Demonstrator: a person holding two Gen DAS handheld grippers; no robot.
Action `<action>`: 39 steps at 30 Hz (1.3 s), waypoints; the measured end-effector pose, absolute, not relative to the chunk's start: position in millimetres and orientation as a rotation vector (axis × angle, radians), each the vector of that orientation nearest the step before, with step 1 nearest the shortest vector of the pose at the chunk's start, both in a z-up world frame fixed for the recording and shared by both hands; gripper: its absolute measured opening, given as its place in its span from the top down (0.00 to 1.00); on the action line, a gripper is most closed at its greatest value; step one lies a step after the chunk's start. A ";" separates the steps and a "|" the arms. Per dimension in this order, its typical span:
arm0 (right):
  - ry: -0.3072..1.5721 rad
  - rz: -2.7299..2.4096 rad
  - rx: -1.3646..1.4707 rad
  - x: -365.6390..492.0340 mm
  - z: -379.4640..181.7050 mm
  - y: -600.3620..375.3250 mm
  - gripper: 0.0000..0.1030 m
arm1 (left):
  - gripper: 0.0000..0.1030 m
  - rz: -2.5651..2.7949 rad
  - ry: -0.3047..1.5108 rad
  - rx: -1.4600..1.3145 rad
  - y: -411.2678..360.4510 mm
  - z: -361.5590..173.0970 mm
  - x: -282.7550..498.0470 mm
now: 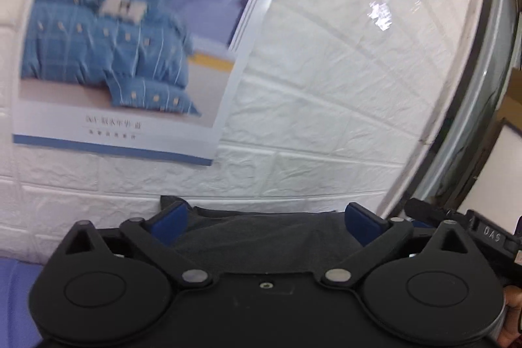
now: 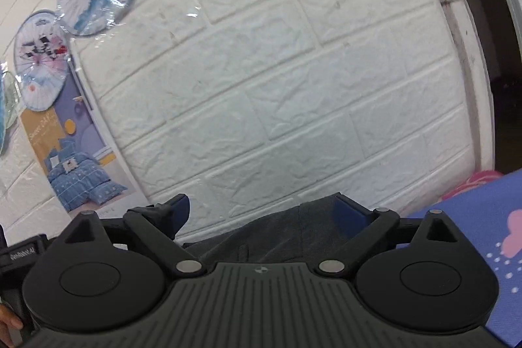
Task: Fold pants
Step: 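Open both tools and withdraw from the stacked trousers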
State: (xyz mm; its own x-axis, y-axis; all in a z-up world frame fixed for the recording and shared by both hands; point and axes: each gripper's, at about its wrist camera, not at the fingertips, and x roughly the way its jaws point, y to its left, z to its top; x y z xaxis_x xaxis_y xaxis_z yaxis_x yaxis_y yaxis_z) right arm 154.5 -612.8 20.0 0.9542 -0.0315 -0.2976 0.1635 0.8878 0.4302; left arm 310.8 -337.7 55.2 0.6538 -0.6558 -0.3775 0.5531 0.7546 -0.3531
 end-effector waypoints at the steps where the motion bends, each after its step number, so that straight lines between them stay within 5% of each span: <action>1: 0.298 -0.109 0.439 143.0 29.8 -608.5 0.00 | 0.20 -0.692 0.511 -0.217 -332.9 64.4 297.3; 7: 0.386 -0.124 0.307 73.0 59.5 -582.1 0.00 | 0.20 -0.629 0.577 -0.160 -318.3 94.0 218.3; 14: 0.474 -0.147 0.170 22.5 51.7 -549.5 0.00 | 0.20 -0.592 0.678 -0.176 -303.6 62.3 156.7; 22: 0.582 -0.172 0.210 21.9 11.8 -540.1 0.00 | 0.20 -0.503 0.783 -0.117 -309.9 27.5 147.9; 39: 0.556 -0.184 0.217 26.7 16.9 -534.6 0.00 | 0.20 -0.498 0.747 -0.085 -309.8 32.8 140.6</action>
State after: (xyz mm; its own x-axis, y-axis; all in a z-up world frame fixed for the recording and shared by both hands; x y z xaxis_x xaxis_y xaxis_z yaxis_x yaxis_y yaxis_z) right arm 26.7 -534.6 16.9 0.8339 -0.1135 -0.5401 0.2305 0.9608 0.1541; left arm 140.6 -309.8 32.8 0.6238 -0.4627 -0.6299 0.4036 0.8809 -0.2473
